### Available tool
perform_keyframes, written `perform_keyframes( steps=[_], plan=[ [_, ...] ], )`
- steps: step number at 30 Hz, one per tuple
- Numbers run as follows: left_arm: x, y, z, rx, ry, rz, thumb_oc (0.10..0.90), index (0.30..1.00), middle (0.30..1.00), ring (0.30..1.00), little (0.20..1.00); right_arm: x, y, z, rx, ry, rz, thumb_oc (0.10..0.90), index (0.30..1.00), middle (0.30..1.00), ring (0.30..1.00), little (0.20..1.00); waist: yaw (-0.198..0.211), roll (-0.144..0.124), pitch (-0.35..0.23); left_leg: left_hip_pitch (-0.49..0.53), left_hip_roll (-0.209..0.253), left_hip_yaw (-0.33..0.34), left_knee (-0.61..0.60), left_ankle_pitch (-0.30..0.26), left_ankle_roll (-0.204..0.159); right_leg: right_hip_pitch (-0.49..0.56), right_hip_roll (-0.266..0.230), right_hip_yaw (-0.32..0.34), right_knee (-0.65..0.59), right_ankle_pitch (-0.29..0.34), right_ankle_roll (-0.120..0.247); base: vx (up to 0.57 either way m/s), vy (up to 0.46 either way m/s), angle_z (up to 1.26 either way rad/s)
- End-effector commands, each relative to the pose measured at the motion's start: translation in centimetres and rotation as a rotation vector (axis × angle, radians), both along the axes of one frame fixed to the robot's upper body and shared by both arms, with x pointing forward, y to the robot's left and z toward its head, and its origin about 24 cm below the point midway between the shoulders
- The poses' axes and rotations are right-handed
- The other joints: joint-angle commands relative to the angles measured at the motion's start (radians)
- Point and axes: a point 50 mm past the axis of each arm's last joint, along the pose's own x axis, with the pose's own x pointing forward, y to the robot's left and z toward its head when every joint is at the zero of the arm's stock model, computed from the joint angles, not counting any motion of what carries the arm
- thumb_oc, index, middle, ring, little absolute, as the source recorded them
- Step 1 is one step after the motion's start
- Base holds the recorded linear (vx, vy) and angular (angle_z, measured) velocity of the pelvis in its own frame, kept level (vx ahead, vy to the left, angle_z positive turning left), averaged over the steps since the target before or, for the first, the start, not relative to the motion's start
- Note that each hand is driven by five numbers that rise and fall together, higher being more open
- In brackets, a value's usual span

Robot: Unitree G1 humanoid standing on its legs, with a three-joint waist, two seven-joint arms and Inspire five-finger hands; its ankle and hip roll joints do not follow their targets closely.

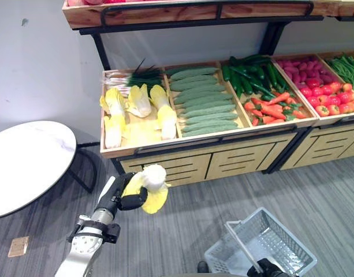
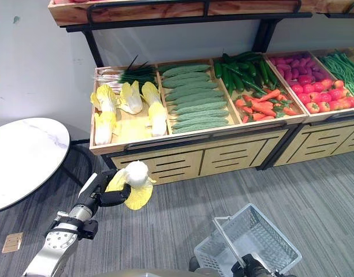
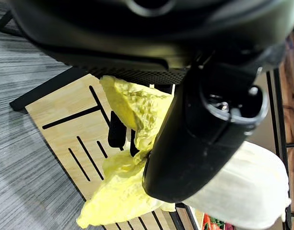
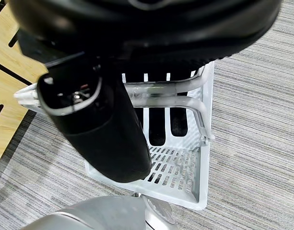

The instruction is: Get the vegetables into the basket

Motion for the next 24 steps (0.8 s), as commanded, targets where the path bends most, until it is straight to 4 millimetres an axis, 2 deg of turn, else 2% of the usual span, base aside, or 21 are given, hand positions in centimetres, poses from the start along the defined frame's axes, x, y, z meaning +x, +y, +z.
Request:
perform_keyframes(
  steps=[1, 7, 10, 12, 13, 15, 16, 17, 18, 19, 20, 21, 23, 24],
  plan=[
    [3.2, -0.6, 7.7, 0.023, -0.385, -0.074, 0.4, 0.3, 0.3, 0.3, 0.3, 2.8, 0.9, 0.3, 0.015, -0.079, 0.029, 0.4, 0.3, 0.3, 0.3, 0.3, -0.007, -0.063, 0.002, 0.01, -0.053, -0.003, 0.006, -0.166, 0.074, 0.03, -0.062, 0.017, 0.04, -0.082, 0.093, -0.05, 0.081, -0.15],
    [4.3, -1.6, 8.5, 0.011, -0.423, -0.112, 0.4, 0.3, 0.3, 0.3, 0.3, 3.4, 1.1, 0.5, 0.017, -0.124, 0.006, 0.4, 0.3, 0.3, 0.3, 0.3, -0.034, -0.051, 0.033, -0.008, -0.064, 0.043, 0.006, -0.166, 0.088, -0.035, -0.07, 0.061, 0.085, -0.023, 0.131, -0.07, 0.091, -0.24],
    [5.2, -2.6, 9.0, 0.0, -0.446, -0.142, 0.4, 0.3, 0.3, 0.3, 0.3, 4.0, 1.2, 0.7, 0.017, -0.156, -0.018, 0.4, 0.3, 0.3, 0.3, 0.3, -0.052, -0.043, 0.052, -0.022, -0.062, 0.089, 0.006, -0.17, 0.094, -0.083, -0.072, 0.081, 0.1, 0.03, 0.152, -0.08, 0.068, -0.4],
    [5.5, -2.9, 9.3, -0.004, -0.458, -0.159, 0.4, 0.3, 0.3, 0.3, 0.3, 4.4, 1.3, 0.9, 0.018, -0.178, -0.013, 0.4, 0.3, 0.3, 0.3, 0.3, -0.064, -0.034, 0.068, -0.026, -0.057, 0.124, 0.006, -0.168, 0.093, -0.107, -0.078, 0.065, 0.106, 0.058, 0.159, -0.08, 0.043, -0.57],
    [5.8, -3.0, 9.6, -0.001, -0.472, -0.162, 0.4, 0.3, 0.3, 0.3, 0.3, 4.7, 1.4, 1.0, 0.015, -0.188, -0.006, 0.4, 0.3, 0.3, 0.3, 0.3, -0.053, -0.025, 0.078, -0.03, -0.048, 0.157, 0.006, -0.17, 0.092, -0.124, -0.094, -0.011, 0.115, 0.049, 0.153, -0.08, 0.035, -0.8],
    [6.0, -2.8, 10.0, 0.008, -0.49, -0.15, 0.4, 0.3, 0.3, 0.3, 0.3, 4.9, 1.7, 1.0, 0.017, -0.191, 0.004, 0.4, 0.3, 0.3, 0.3, 0.3, -0.039, -0.007, 0.084, -0.026, -0.031, 0.21, 0.006, -0.182, 0.083, -0.114, -0.157, -0.227, 0.117, -0.006, 0.145, -0.02, 0.043, -1.24],
    [6.0, -2.8, 10.1, 0.007, -0.491, -0.15, 0.4, 0.3, 0.3, 0.3, 0.3, 4.9, 1.7, 1.0, 0.017, -0.192, 0.004, 0.4, 0.3, 0.3, 0.3, 0.3, -0.043, -0.006, 0.086, -0.024, -0.03, 0.206, 0.006, -0.183, 0.082, -0.111, -0.158, -0.232, 0.119, -0.01, 0.145, 0.0, 0.002, -1.42],
    [5.9, -2.6, 10.0, 0.011, -0.49, -0.138, 0.4, 0.3, 0.3, 0.3, 0.3, 5.1, 2.0, 0.9, 0.015, -0.185, 0.026, 0.4, 0.3, 0.3, 0.3, 0.3, -0.034, -0.001, 0.085, -0.02, -0.02, 0.259, 0.006, -0.184, 0.079, -0.1, -0.198, -0.363, 0.121, -0.018, 0.142, 0.0, -0.052, -1.17],
    [5.8, -2.5, 10.0, 0.014, -0.49, -0.131, 0.4, 0.3, 0.3, 0.3, 0.3, 5.1, 2.2, 0.8, 0.019, -0.178, 0.038, 0.4, 0.3, 0.3, 0.3, 0.3, -0.029, 0.001, 0.081, -0.017, -0.016, 0.284, 0.006, -0.186, 0.08, -0.092, -0.213, -0.408, 0.12, -0.014, 0.143, 0.0, -0.049, -1.27],
    [5.7, -2.4, 10.0, 0.014, -0.49, -0.13, 0.4, 0.3, 0.3, 0.3, 0.3, 5.1, 2.2, 0.8, 0.019, -0.177, 0.039, 0.4, 0.3, 0.3, 0.3, 0.3, -0.029, 0.001, 0.081, -0.016, -0.016, 0.285, 0.006, -0.186, 0.08, -0.092, -0.213, -0.407, 0.119, -0.013, 0.143, 0.04, -0.097, -1.14],
    [5.4, -1.9, 10.0, 0.027, -0.496, -0.106, 0.4, 0.3, 0.3, 0.3, 0.3, 5.5, 2.8, 0.7, 0.023, -0.173, 0.078, 0.4, 0.3, 0.3, 0.3, 0.3, -0.016, 0.005, 0.077, -0.008, -0.01, 0.333, 0.006, -0.188, 0.078, -0.079, -0.242, -0.496, 0.152, -0.016, 0.149, 0.07, -0.13, -1.03],
    [5.3, -1.7, 10.1, 0.026, -0.497, -0.098, 0.4, 0.3, 0.3, 0.3, 0.3, 5.7, 2.9, 0.8, 0.021, -0.174, 0.089, 0.4, 0.3, 0.3, 0.3, 0.3, -0.01, 0.003, 0.071, -0.006, -0.01, 0.355, 0.006, -0.188, 0.076, -0.063, -0.242, -0.536, 0.155, -0.022, 0.15, 0.09, -0.18, -0.84],
    [4.9, -1.6, 9.7, 0.026, -0.484, -0.085, 0.4, 0.3, 0.3, 0.3, 0.3, 6.1, 3.0, 0.8, 0.011, -0.175, 0.113, 0.4, 0.3, 0.3, 0.3, 0.3, 0.001, -0.003, 0.061, 0.002, -0.014, 0.398, 0.006, -0.191, 0.071, -0.027, -0.235, -0.587, 0.118, -0.015, 0.157, 0.14, -0.249, -1.14],
    [4.6, -1.5, 9.4, 0.027, -0.472, -0.085, 0.4, 0.3, 0.3, 0.3, 0.3, 6.0, 2.4, 1.0, -0.004, -0.174, 0.12, 0.4, 0.3, 0.3, 0.3, 0.3, -0.003, -0.003, 0.05, 0.015, -0.015, 0.424, 0.006, -0.182, 0.061, -0.024, -0.215, -0.558, 0.087, -0.008, 0.157, 0.15, -0.278, -1.21]
  ],
)
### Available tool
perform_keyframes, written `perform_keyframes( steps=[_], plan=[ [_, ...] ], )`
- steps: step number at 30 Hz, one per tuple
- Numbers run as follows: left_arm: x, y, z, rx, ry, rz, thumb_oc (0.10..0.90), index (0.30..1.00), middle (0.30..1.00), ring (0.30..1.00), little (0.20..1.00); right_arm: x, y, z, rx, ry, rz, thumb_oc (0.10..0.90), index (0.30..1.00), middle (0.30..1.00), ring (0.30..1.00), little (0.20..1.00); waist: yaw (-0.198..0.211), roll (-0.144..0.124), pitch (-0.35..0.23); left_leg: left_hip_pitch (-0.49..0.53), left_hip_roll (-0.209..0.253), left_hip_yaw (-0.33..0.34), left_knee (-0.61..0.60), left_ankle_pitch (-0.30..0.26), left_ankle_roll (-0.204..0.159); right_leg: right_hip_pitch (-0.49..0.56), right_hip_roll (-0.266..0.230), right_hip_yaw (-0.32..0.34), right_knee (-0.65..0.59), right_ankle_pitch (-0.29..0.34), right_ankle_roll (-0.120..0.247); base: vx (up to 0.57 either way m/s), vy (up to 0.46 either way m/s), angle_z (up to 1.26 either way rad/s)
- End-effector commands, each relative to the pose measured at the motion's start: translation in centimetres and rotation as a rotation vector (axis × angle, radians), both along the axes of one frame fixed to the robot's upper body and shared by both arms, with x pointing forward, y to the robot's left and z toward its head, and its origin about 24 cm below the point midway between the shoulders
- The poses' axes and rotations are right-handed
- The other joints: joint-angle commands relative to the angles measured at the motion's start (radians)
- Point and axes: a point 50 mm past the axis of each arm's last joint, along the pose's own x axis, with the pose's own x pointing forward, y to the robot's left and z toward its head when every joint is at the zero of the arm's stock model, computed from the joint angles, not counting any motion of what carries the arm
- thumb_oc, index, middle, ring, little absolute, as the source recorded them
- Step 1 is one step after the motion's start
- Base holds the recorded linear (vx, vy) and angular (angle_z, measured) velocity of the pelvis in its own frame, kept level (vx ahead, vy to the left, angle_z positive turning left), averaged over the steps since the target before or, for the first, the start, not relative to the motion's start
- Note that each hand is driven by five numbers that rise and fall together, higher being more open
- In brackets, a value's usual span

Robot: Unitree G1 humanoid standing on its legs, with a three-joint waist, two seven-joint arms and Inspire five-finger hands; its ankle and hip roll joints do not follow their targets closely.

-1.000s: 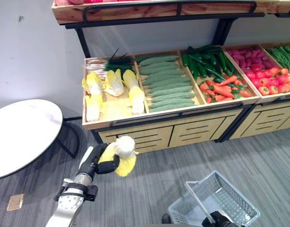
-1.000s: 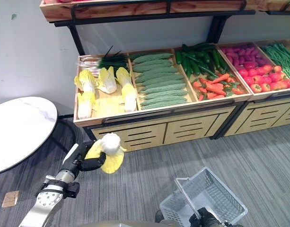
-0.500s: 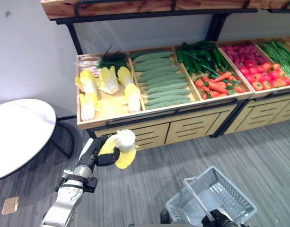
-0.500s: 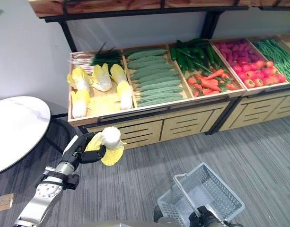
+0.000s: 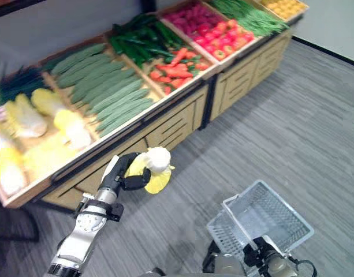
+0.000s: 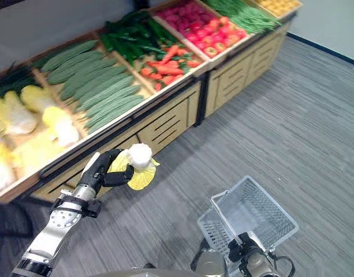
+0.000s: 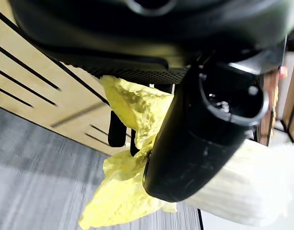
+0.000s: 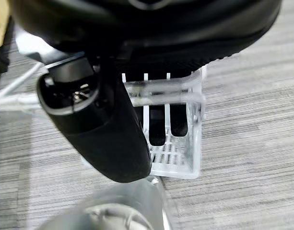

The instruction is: Get the vegetables into the basket

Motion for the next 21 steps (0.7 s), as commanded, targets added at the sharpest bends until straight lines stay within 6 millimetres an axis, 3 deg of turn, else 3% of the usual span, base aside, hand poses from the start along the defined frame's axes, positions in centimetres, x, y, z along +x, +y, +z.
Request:
perform_keyframes(
  steps=[1, 11, 13, 15, 18, 19, 20, 21],
  plan=[
    [1.1, -0.9, 6.4, -0.008, -0.334, -0.058, 0.4, 0.3, 0.3, 0.3, 0.3, 1.0, 1.5, 0.0, 0.023, -0.038, 0.09, 0.4, 0.3, 0.3, 0.3, 0.3, 0.0, -0.025, -0.064, -0.045, -0.134, -0.073, -0.094, -0.118, 0.049, 0.078, -0.073, -0.022, -0.062, 0.016, 0.206, 0.19, -0.382, -1.02],
    [1.7, -2.1, 6.2, -0.084, -0.333, -0.072, 0.4, 0.3, 0.3, 0.3, 0.3, 0.6, -1.4, 0.9, -0.038, -0.071, -0.004, 0.4, 0.3, 0.3, 0.3, 0.3, -0.063, 0.04, -0.037, -0.031, -0.069, -0.045, -0.094, -0.062, -0.026, 0.034, -0.018, 0.055, 0.001, -0.103, 0.145, 0.13, -0.258, -0.2],
    [1.7, -2.1, 6.2, -0.085, -0.334, -0.071, 0.4, 0.3, 0.3, 0.3, 0.3, 0.6, -1.5, 0.9, -0.039, -0.071, -0.005, 0.4, 0.3, 0.3, 0.3, 0.3, -0.062, 0.041, -0.038, -0.031, -0.068, -0.043, -0.094, -0.06, -0.028, 0.032, -0.017, 0.056, 0.004, -0.106, 0.143, 0.16, -0.291, -0.2],
    [1.8, -2.1, 6.4, -0.097, -0.343, -0.069, 0.4, 0.3, 0.3, 0.3, 0.3, 0.3, -2.5, 1.0, -0.073, -0.056, -0.018, 0.4, 0.3, 0.3, 0.3, 0.3, -0.04, 0.017, -0.01, -0.08, 0.012, -0.046, 0.1, -0.009, -0.101, 0.057, 0.017, 0.062, -0.009, -0.166, 0.096, 0.33, -0.606, -0.17],
    [1.9, -2.0, 6.5, -0.107, -0.355, -0.052, 0.4, 0.3, 0.3, 0.3, 0.3, 0.0, -3.0, 1.1, -0.088, -0.042, -0.005, 0.4, 0.3, 0.3, 0.3, 0.3, -0.004, -0.009, 0.015, -0.142, 0.039, -0.17, 0.253, 0.059, -0.138, 0.083, 0.054, 0.091, -0.041, -0.194, 0.06, 0.21, -0.317, -0.21],
    [1.9, -1.9, 6.5, -0.114, -0.355, -0.038, 0.4, 0.3, 0.3, 0.3, 0.3, 0.1, -3.0, 1.1, -0.09, -0.038, -0.001, 0.4, 0.3, 0.3, 0.3, 0.3, 0.007, -0.02, 0.019, -0.169, 0.028, -0.236, 0.285, 0.062, -0.134, 0.089, 0.066, 0.11, -0.052, -0.2, 0.052, 0.13, -0.15, -0.55],
    [1.9, -1.9, 6.5, -0.114, -0.356, -0.038, 0.4, 0.3, 0.3, 0.3, 0.3, 0.1, -3.0, 1.1, -0.09, -0.038, -0.001, 0.4, 0.3, 0.3, 0.3, 0.3, 0.007, -0.02, 0.019, -0.171, 0.029, -0.237, 0.287, 0.062, -0.134, 0.089, 0.066, 0.11, -0.053, -0.2, 0.052, 0.14, -0.117, -0.64],
    [1.9, -1.7, 6.5, -0.115, -0.36, -0.022, 0.4, 0.3, 0.3, 0.3, 0.3, 0.0, -2.9, 1.1, -0.085, -0.032, 0.006, 0.4, 0.3, 0.3, 0.3, 0.3, 0.019, -0.036, 0.021, -0.194, -0.008, -0.312, 0.255, 0.019, -0.105, 0.088, 0.074, 0.137, -0.059, -0.202, 0.05, 0.19, -0.039, -0.74]
  ],
)
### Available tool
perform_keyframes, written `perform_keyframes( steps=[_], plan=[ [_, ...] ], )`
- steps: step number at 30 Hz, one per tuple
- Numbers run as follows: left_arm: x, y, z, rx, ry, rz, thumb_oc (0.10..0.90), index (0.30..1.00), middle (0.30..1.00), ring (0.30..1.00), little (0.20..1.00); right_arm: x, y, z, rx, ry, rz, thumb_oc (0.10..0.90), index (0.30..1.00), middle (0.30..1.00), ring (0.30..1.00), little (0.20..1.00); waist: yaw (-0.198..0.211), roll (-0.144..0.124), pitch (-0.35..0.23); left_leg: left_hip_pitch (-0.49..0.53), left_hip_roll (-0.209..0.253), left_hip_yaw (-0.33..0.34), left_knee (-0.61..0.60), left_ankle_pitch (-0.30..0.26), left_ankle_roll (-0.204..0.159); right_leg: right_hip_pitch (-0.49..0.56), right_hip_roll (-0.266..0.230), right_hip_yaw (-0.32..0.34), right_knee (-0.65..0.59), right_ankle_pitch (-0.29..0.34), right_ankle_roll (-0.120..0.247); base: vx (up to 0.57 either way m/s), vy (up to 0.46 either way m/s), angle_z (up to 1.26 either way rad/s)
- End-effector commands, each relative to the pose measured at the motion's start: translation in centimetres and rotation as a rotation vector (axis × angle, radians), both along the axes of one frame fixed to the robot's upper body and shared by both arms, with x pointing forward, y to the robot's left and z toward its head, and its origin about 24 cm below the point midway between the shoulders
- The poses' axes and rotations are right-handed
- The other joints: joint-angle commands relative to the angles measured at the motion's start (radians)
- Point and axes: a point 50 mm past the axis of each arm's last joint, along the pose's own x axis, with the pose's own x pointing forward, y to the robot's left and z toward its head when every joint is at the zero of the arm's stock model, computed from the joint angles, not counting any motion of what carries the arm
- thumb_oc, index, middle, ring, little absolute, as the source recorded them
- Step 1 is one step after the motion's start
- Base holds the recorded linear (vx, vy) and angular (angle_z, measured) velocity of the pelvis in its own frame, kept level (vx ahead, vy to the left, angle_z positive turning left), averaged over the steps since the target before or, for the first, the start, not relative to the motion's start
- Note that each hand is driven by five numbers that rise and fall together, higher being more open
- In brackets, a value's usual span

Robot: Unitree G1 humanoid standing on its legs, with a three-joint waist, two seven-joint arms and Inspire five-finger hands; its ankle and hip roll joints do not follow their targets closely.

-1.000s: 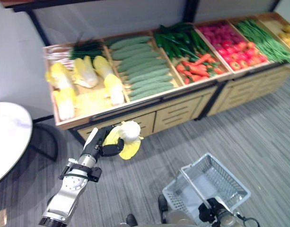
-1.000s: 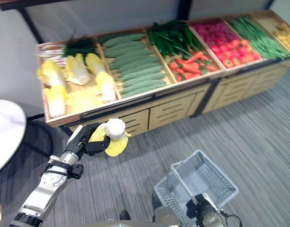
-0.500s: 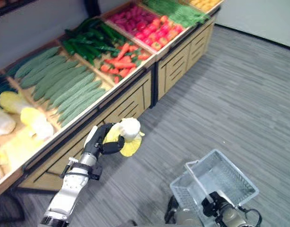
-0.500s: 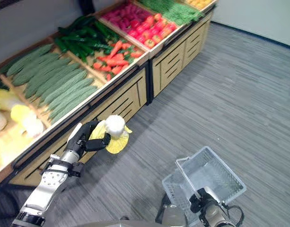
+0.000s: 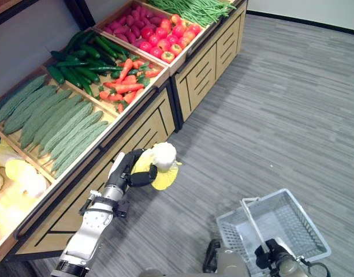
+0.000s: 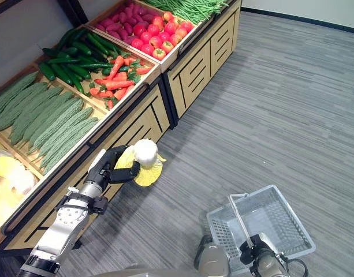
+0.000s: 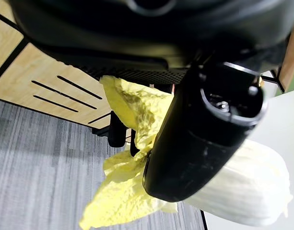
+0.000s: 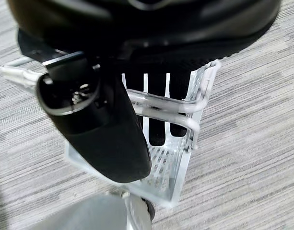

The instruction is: Get the vegetables into the basket

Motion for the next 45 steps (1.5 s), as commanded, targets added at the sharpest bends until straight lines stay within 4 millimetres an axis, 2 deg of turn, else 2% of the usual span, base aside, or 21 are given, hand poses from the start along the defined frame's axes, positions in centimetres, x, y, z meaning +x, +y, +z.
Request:
perform_keyframes(
  steps=[1, 2, 4, 5, 6, 7, 9, 10, 12, 13, 14, 17, 24, 29, 33, 34, 35, 41, 42, 45],
  plan=[
    [1.3, 0.5, 6.3, -0.038, -0.339, 0.038, 0.4, 0.3, 0.3, 0.3, 0.3, 1.0, 0.3, 0.3, 0.002, -0.026, 0.067, 0.4, 0.3, 0.3, 0.3, 0.3, -0.012, -0.078, 0.011, -0.015, -0.127, -0.113, -0.378, -0.034, 0.034, 0.156, 0.027, -0.012, -0.281, 0.07, 0.132, 0.19, -0.036, -0.61],
    [1.3, 0.5, 6.3, -0.038, -0.338, 0.039, 0.4, 0.3, 0.3, 0.3, 0.3, 1.0, 0.3, 0.3, 0.002, -0.025, 0.067, 0.4, 0.3, 0.3, 0.3, 0.3, -0.012, -0.078, 0.011, -0.011, -0.129, -0.112, -0.386, -0.03, 0.034, 0.156, 0.026, -0.012, -0.281, 0.071, 0.133, 0.15, 0.025, -0.66],
    [0.9, 0.9, 6.0, -0.049, -0.331, 0.059, 0.4, 0.3, 0.3, 0.3, 0.3, 0.9, 0.1, 0.4, -0.006, -0.025, 0.074, 0.4, 0.3, 0.3, 0.3, 0.3, -0.002, -0.083, 0.011, -0.034, -0.131, -0.184, -0.472, 0.005, 0.029, 0.158, 0.03, 0.005, -0.281, 0.065, 0.124, 0.07, 0.036, -0.44],
    [0.9, 0.9, 6.0, -0.049, -0.331, 0.059, 0.4, 0.3, 0.3, 0.3, 0.3, 0.9, 0.1, 0.4, -0.006, -0.025, 0.074, 0.4, 0.3, 0.3, 0.3, 0.3, -0.004, -0.084, 0.01, -0.033, -0.133, -0.185, -0.479, 0.011, 0.03, 0.157, 0.029, 0.002, -0.281, 0.065, 0.122, 0.09, 0.094, -0.41],
    [0.8, 1.2, 6.0, -0.048, -0.335, 0.075, 0.4, 0.3, 0.3, 0.3, 0.3, 1.2, 0.1, 0.5, -0.011, -0.03, 0.09, 0.4, 0.3, 0.3, 0.3, 0.3, 0.006, -0.085, 0.013, -0.057, -0.148, -0.3, -0.539, 0.058, 0.028, 0.162, 0.034, 0.017, -0.278, 0.06, 0.105, 0.09, 0.16, -0.39],
    [0.7, 1.3, 6.0, -0.045, -0.341, 0.085, 0.4, 0.3, 0.3, 0.3, 0.3, 1.5, 0.1, 0.6, -0.012, -0.036, 0.093, 0.4, 0.3, 0.3, 0.3, 0.3, 0.015, -0.081, 0.017, -0.082, -0.168, -0.401, -0.539, 0.066, 0.02, 0.167, 0.039, 0.047, -0.268, 0.058, 0.103, 0.13, 0.227, -0.59],
    [0.7, 1.6, 6.1, -0.033, -0.347, 0.095, 0.4, 0.3, 0.3, 0.3, 0.3, 2.0, 0.2, 0.7, -0.01, -0.045, 0.101, 0.4, 0.3, 0.3, 0.3, 0.3, 0.015, -0.075, 0.017, -0.085, -0.181, -0.48, -0.539, 0.067, 0.018, 0.17, 0.043, 0.091, -0.245, 0.047, 0.098, 0.17, 0.299, -0.81],
    [0.5, 1.9, 6.0, -0.023, -0.343, 0.105, 0.4, 0.3, 0.3, 0.3, 0.3, 2.2, 0.6, 0.6, 0.004, -0.048, 0.11, 0.4, 0.3, 0.3, 0.3, 0.3, 0.016, -0.073, 0.014, -0.056, -0.194, -0.503, -0.53, 0.035, 0.047, 0.171, 0.038, 0.145, -0.201, 0.026, 0.102, 0.24, 0.402, -1.11],
    [0.5, 1.9, 5.9, -0.014, -0.336, 0.106, 0.4, 0.3, 0.3, 0.3, 0.3, 2.3, 0.8, 0.5, 0.008, -0.044, 0.122, 0.4, 0.3, 0.3, 0.3, 0.3, 0.024, -0.078, 0.009, -0.047, -0.199, -0.491, -0.508, 0.011, 0.059, 0.171, 0.033, 0.171, -0.19, 0.026, 0.11, 0.16, 0.288, -1.08],
    [0.6, 1.9, 6.0, -0.006, -0.338, 0.102, 0.4, 0.3, 0.3, 0.3, 0.3, 2.2, 0.9, 0.5, 0.011, -0.042, 0.118, 0.4, 0.3, 0.3, 0.3, 0.3, 0.025, -0.078, 0.008, -0.044, -0.207, -0.478, -0.49, -0.004, 0.072, 0.173, 0.022, 0.182, -0.175, 0.028, 0.118, 0.14, 0.368, -0.67],
    [0.5, 2.1, 6.0, 0.01, -0.333, 0.094, 0.4, 0.3, 0.3, 0.3, 0.3, 2.5, 1.2, 0.5, 0.019, -0.053, 0.101, 0.4, 0.3, 0.3, 0.3, 0.3, 0.022, -0.08, 0.001, -0.027, -0.22, -0.453, -0.49, -0.022, 0.1, 0.167, 0.012, 0.21, -0.154, 0.033, 0.135, 0.14, 0.369, -0.48],
    [0.7, 2.4, 6.0, 0.043, -0.329, 0.091, 0.4, 0.3, 0.3, 0.3, 0.3, 2.7, 1.7, 0.4, 0.035, -0.069, 0.083, 0.4, 0.3, 0.3, 0.3, 0.3, 0.024, -0.079, -0.01, 0.006, -0.229, -0.408, -0.531, -0.023, 0.122, 0.155, 0.002, 0.246, -0.146, 0.046, 0.157, 0.09, 0.305, -0.57],
    [0.9, 2.8, 5.6, 0.076, -0.298, 0.104, 0.4, 0.3, 0.3, 0.3, 0.3, 2.7, 2.6, 0.0, 0.057, -0.075, 0.046, 0.4, 0.3, 0.3, 0.3, 0.3, 0.015, -0.069, -0.032, 0.038, -0.251, -0.333, -0.539, -0.066, 0.154, 0.143, -0.02, 0.29, -0.175, 0.092, 0.199, 0.05, 0.228, -0.37],
    [1.0, 2.9, 4.5, 0.15, -0.224, 0.057, 0.4, 0.3, 0.3, 0.3, 0.3, 4.0, 2.5, 0.7, 0.048, -0.117, 0.066, 0.4, 0.3, 0.3, 0.3, 0.3, 0.011, -0.062, -0.04, 0.059, -0.257, -0.296, -0.539, -0.084, 0.164, 0.159, -0.029, 0.31, -0.219, 0.135, 0.218, 0.02, 0.093, -0.21],
    [1.1, 2.8, 2.9, 0.204, -0.127, 0.009, 0.4, 0.3, 0.3, 0.3, 0.3, 6.5, 1.7, 2.3, 0.012, -0.187, 0.091, 0.4, 0.3, 0.3, 0.3, 0.3, 0.007, -0.061, -0.058, 0.078, -0.258, -0.278, -0.539, -0.094, 0.167, 0.184, -0.032, 0.315, -0.261, 0.145, 0.22, 0.02, 0.012, -0.17],
    [1.3, 2.9, 2.9, 0.273, -0.116, -0.018, 0.4, 0.3, 0.3, 0.3, 0.3, 8.1, 1.2, 3.4, -0.008, -0.232, 0.103, 0.4, 0.3, 0.3, 0.3, 0.3, 0.006, -0.061, -0.061, 0.085, -0.256, -0.273, -0.539, -0.095, 0.165, 0.193, -0.03, 0.319, -0.275, 0.146, 0.22, 0.0, -0.007, -0.19],
    [1.4, 2.9, 2.9, 0.274, -0.116, -0.018, 0.4, 0.3, 0.3, 0.3, 0.3, 8.1, 1.2, 3.4, -0.008, -0.233, 0.102, 0.4, 0.3, 0.3, 0.3, 0.3, 0.007, -0.061, -0.06, 0.085, -0.256, -0.272, -0.539, -0.095, 0.165, 0.193, -0.03, 0.319, -0.276, 0.146, 0.22, 0.0, -0.013, -0.19],
    [2.5, 2.6, 3.3, 0.457, -0.109, -0.086, 0.4, 0.3, 0.3, 0.3, 0.3, 12.8, 0.2, 7.5, -0.065, -0.386, 0.153, 0.4, 0.3, 0.3, 0.3, 0.3, 0.004, -0.064, -0.071, 0.094, -0.249, -0.268, -0.539, -0.095, 0.158, 0.211, -0.025, 0.319, -0.303, 0.152, 0.215, -0.01, -0.044, -0.09],
    [2.7, 2.8, 3.4, 0.524, -0.112, -0.081, 0.4, 0.3, 0.3, 0.3, 0.3, 14.5, 0.5, 9.1, -0.071, -0.468, 0.161, 0.4, 0.3, 0.3, 0.3, 0.3, 0.004, -0.062, -0.075, 0.097, -0.247, -0.268, -0.539, -0.095, 0.157, 0.218, -0.024, 0.319, -0.316, 0.153, 0.212, 0.0, -0.054, -0.02],
    [2.9, 2.8, 3.7, 0.584, -0.133, -0.077, 0.4, 0.3, 0.3, 0.3, 0.3, 15.3, 0.9, 10.0, -0.067, -0.515, 0.173, 0.4, 0.3, 0.3, 0.3, 0.3, 0.003, -0.06, -0.078, 0.102, -0.245, -0.267, -0.539, -0.096, 0.155, 0.225, -0.021, 0.319, -0.323, 0.154, 0.209, 0.01, -0.051, -0.02]
  ],
)
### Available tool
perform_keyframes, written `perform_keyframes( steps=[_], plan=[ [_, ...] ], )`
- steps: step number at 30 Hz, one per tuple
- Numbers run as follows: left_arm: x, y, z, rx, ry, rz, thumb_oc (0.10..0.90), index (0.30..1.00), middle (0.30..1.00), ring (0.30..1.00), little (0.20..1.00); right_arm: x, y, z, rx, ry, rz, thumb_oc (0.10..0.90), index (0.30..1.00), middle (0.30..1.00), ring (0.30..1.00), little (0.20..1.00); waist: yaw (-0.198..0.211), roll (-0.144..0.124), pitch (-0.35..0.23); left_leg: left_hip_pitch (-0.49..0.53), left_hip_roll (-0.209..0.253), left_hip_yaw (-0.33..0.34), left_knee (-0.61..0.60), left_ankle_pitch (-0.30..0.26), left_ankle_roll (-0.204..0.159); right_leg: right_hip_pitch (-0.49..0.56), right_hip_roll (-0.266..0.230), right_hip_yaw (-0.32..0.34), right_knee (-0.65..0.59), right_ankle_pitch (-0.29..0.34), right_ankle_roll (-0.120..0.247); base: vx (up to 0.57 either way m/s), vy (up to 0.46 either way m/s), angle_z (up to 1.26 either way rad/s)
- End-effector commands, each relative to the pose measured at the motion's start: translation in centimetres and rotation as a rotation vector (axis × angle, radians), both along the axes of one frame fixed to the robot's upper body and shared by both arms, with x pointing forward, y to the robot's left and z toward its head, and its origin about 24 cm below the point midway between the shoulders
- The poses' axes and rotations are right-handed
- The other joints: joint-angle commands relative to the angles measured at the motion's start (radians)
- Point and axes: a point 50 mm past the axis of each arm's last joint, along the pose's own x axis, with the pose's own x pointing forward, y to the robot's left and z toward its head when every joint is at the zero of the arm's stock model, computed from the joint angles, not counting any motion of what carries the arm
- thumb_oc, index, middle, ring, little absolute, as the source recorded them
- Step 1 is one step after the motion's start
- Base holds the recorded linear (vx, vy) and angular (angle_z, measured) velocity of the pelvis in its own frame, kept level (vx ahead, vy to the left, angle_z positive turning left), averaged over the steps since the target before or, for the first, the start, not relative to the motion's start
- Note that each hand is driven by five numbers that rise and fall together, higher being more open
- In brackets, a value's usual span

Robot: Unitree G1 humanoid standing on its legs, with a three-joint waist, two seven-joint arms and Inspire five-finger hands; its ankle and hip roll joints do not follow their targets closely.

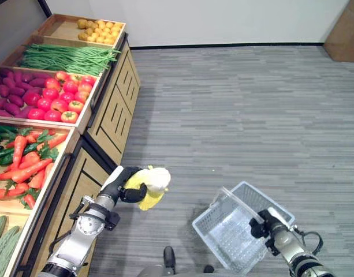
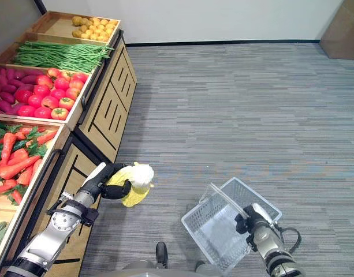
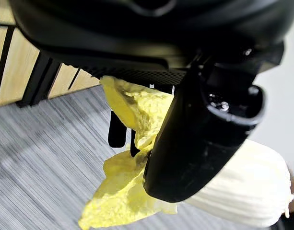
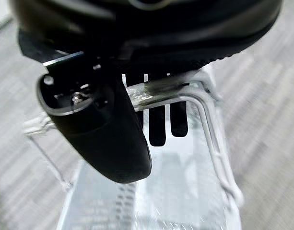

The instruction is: Get the vegetables into the basket

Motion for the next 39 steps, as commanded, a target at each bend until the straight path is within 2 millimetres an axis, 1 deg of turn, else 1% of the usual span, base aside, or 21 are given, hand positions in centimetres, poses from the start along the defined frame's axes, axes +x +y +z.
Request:
perform_keyframes(
  steps=[1, 7, 11, 12, 13, 15, 16, 17, 20, 21, 22, 23, 27, 28, 31, 32, 33, 34, 35, 36, 39],
  plan=[
    [3.6, -0.1, 5.6, 0.132, -0.275, -0.054, 0.4, 0.3, 0.3, 0.3, 0.3, 6.3, 0.7, 5.5, -0.023, -0.286, 0.064, 0.4, 0.3, 0.3, 0.3, 0.3, 0.012, -0.034, -0.04, 0.116, 0.004, 0.017, 0.001, -0.221, -0.004, -0.04, -0.08, -0.055, -0.071, 0.097, 0.069, 0.01, -0.066, 0.0],
    [4.3, -0.7, 5.5, 0.302, -0.269, -0.108, 0.4, 0.3, 0.3, 0.3, 0.3, 7.4, 3.1, 7.7, -0.023, -0.37, 0.204, 0.4, 0.3, 0.3, 0.3, 0.3, -0.002, -0.029, -0.053, 0.13, 0.014, 0.029, 0.001, -0.224, -0.012, -0.025, -0.07, -0.044, -0.084, 0.091, 0.061, 0.02, -0.072, 0.0],
    [5.4, -2.2, 5.8, 0.413, -0.284, -0.191, 0.4, 0.3, 0.3, 0.3, 0.3, 8.6, 5.3, 10.0, -0.023, -0.475, 0.31, 0.4, 0.3, 0.3, 0.3, 0.3, -0.013, -0.018, -0.059, 0.134, 0.02, 0.037, 0.001, -0.225, -0.016, -0.02, -0.063, -0.033, -0.093, 0.091, 0.057, 0.01, -0.071, -0.06],
    [5.8, -3.0, 5.5, 0.457, -0.285, -0.22, 0.4, 0.3, 0.3, 0.3, 0.3, 9.1, 6.6, 11.0, -0.023, -0.522, 0.37, 0.4, 0.3, 0.3, 0.3, 0.3, -0.02, -0.016, -0.061, 0.134, 0.021, 0.043, 0.001, -0.223, -0.018, -0.023, -0.06, -0.027, -0.098, 0.095, 0.054, 0.0, -0.062, -0.16],
    [6.1, -3.4, 5.4, 0.462, -0.286, -0.228, 0.4, 0.3, 0.3, 0.3, 0.3, 9.2, 6.8, 11.2, -0.023, -0.533, 0.381, 0.4, 0.3, 0.3, 0.3, 0.3, -0.02, -0.014, -0.061, 0.134, 0.022, 0.045, 0.001, -0.223, -0.018, -0.024, -0.06, -0.025, -0.099, 0.096, 0.054, 0.0, -0.059, -0.16],
    [6.9, -4.3, 4.8, 0.518, -0.266, -0.265, 0.4, 0.3, 0.3, 0.3, 0.3, 9.3, 8.6, 12.1, -0.015, -0.567, 0.47, 0.4, 0.3, 0.3, 0.3, 0.3, -0.032, -0.009, -0.063, 0.134, 0.023, 0.052, 0.001, -0.223, -0.019, -0.027, -0.058, -0.017, -0.099, 0.096, 0.053, 0.01, -0.037, -0.12],
    [6.9, -4.4, 4.7, 0.517, -0.267, -0.266, 0.4, 0.3, 0.3, 0.3, 0.3, 9.2, 8.5, 12.1, -0.016, -0.567, 0.468, 0.4, 0.3, 0.3, 0.3, 0.3, -0.03, -0.008, -0.063, 0.134, 0.024, 0.053, 0.001, -0.223, -0.019, -0.028, -0.058, -0.016, -0.099, 0.097, 0.053, 0.01, -0.028, -0.08],
    [7.2, -4.9, 4.6, 0.523, -0.269, -0.283, 0.4, 0.3, 0.3, 0.3, 0.3, 9.3, 9.2, 12.5, -0.008, -0.585, 0.502, 0.4, 0.3, 0.3, 0.3, 0.3, -0.034, -0.006, -0.062, 0.134, 0.023, 0.056, 0.001, -0.223, -0.02, -0.029, -0.057, -0.012, -0.099, 0.097, 0.053, 0.01, -0.021, -0.12],
    [8.2, -7.0, 3.7, 0.56, -0.248, -0.344, 0.4, 0.3, 0.3, 0.3, 0.3, 9.4, 11.7, 14.2, 0.031, -0.664, 0.605, 0.4, 0.3, 0.3, 0.3, 0.3, -0.05, 0.004, -0.06, 0.134, 0.024, 0.065, 0.001, -0.224, -0.021, -0.033, -0.057, -0.003, -0.099, 0.099, 0.053, 0.02, -0.036, -0.11],
    [8.6, -8.1, 3.0, 0.592, -0.224, -0.388, 0.4, 0.3, 0.3, 0.3, 0.3, 9.3, 13.0, 14.9, 0.054, -0.696, 0.662, 0.4, 0.3, 0.3, 0.3, 0.3, -0.064, 0.009, -0.059, 0.133, 0.024, 0.07, 0.001, -0.224, -0.022, -0.037, -0.057, 0.002, -0.099, 0.1, 0.054, 0.02, -0.025, -0.09],
    [8.8, -8.3, 2.7, 0.603, -0.218, -0.391, 0.4, 0.3, 0.3, 0.3, 0.3, 9.2, 13.3, 15.1, 0.06, -0.703, 0.678, 0.4, 0.3, 0.3, 0.3, 0.3, -0.065, 0.012, -0.058, 0.133, 0.024, 0.073, 0.001, -0.224, -0.022, -0.038, -0.057, 0.004, -0.099, 0.101, 0.054, 0.03, -0.033, -0.16],
    [9.1, -9.6, 1.4, 0.657, -0.182, -0.446, 0.4, 0.3, 0.3, 0.3, 0.3, 9.0, 15.0, 16.1, 0.084, -0.74, 0.762, 0.4, 0.3, 0.3, 0.3, 0.3, -0.079, 0.02, -0.058, 0.132, 0.024, 0.082, 0.001, -0.225, -0.023, -0.045, -0.057, 0.015, -0.099, 0.103, 0.055, 0.03, -0.021, -0.17],
    [9.4, -10.5, 0.7, 0.686, -0.166, -0.471, 0.4, 0.3, 0.3, 0.3, 0.3, 8.7, 16.1, 17.0, 0.108, -0.776, 0.822, 0.4, 0.3, 0.3, 0.3, 0.3, -0.085, 0.027, -0.055, 0.135, 0.023, 0.09, 0.001, -0.225, -0.023, -0.049, -0.055, 0.025, -0.095, 0.104, 0.055, 0.02, -0.01, -0.14],
    [9.4, -11.1, -0.4, 0.717, -0.128, -0.5, 0.4, 0.3, 0.3, 0.3, 0.3, 8.4, 17.1, 17.6, 0.139, -0.801, 0.864, 0.4, 0.3, 0.3, 0.3, 0.3, -0.096, 0.032, -0.054, 0.138, 0.023, 0.096, 0.001, -0.226, -0.023, -0.053, -0.055, 0.032, -0.092, 0.103, 0.056, 0.02, -0.004, -0.15],
    [9.0, -11.3, -2.1, 0.74, -0.066, -0.512, 0.4, 0.3, 0.3, 0.3, 0.3, 7.9, 18.3, 18.5, 0.177, -0.839, 0.921, 0.4, 0.3, 0.3, 0.3, 0.3, -0.105, 0.037, -0.054, 0.14, 0.024, 0.108, 0.001, -0.227, -0.023, -0.055, -0.054, 0.042, -0.091, 0.105, 0.057, 0.02, -0.004, -0.19],
    [8.7, -11.2, -3.2, 0.762, -0.025, -0.518, 0.4, 0.3, 0.3, 0.3, 0.3, 7.6, 18.9, 18.9, 0.199, -0.855, 0.947, 0.4, 0.3, 0.3, 0.3, 0.3, -0.109, 0.037, -0.053, 0.141, 0.024, 0.115, 0.001, -0.228, -0.023, -0.058, -0.053, 0.049, -0.091, 0.108, 0.058, 0.01, -0.005, -0.17],
    [8.7, -11.2, -3.2, 0.761, -0.026, -0.518, 0.4, 0.3, 0.3, 0.3, 0.3, 7.6, 18.9, 18.9, 0.199, -0.855, 0.946, 0.4, 0.3, 0.3, 0.3, 0.3, -0.108, 0.038, -0.053, 0.141, 0.024, 0.116, 0.001, -0.228, -0.023, -0.058, -0.053, 0.05, -0.091, 0.108, 0.058, 0.01, -0.005, -0.16],
    [8.8, -9.2, -2.9, 0.777, -0.04, -0.448, 0.586, 0.561, 0.561, 0.561, 0.561, 7.8, 18.6, 19.7, 0.18, -0.88, 0.938, 0.4, 0.3, 0.3, 0.3, 0.3, -0.1, 0.04, -0.054, 0.143, 0.024, 0.119, 0.001, -0.228, -0.023, -0.058, -0.052, 0.051, -0.092, 0.108, 0.057, 0.01, -0.001, -0.12],
    [7.8, -8.3, -3.4, 0.772, -0.007, -0.489, 0.782, 0.835, 0.835, 0.835, 0.835, 7.4, 18.5, 20.4, 0.193, -0.917, 0.951, 0.4, 0.3, 0.3, 0.3, 0.3, -0.094, 0.042, -0.052, 0.142, 0.024, 0.119, 0.001, -0.228, -0.023, -0.057, -0.052, 0.052, -0.093, 0.109, 0.057, 0.03, 0.001, -0.12],
    [7.2, -8.0, -3.7, 0.767, 0.01, -0.506, 0.9, 1.0, 1.0, 1.0, 1.0, 7.4, 18.4, 20.5, 0.184, -0.92, 0.958, 0.4, 0.3, 0.3, 0.3, 0.3, -0.09, 0.041, -0.055, 0.146, 0.024, 0.117, 0.001, -0.232, -0.023, -0.053, -0.053, 0.052, -0.093, 0.107, 0.06, 0.03, 0.001, -0.07],
    [6.1, -7.2, -3.9, 0.766, 0.025, -0.531, 0.9, 1.0, 1.0, 1.0, 1.0, 7.1, 18.3, 20.6, 0.189, -0.937, 0.956, 0.4, 0.3, 0.3, 0.3, 0.3, -0.084, 0.041, -0.055, 0.149, 0.025, 0.116, 0.001, -0.234, -0.024, -0.049, -0.054, 0.049, -0.096, 0.107, 0.06, 0.0, -0.002, -0.01]
  ],
)
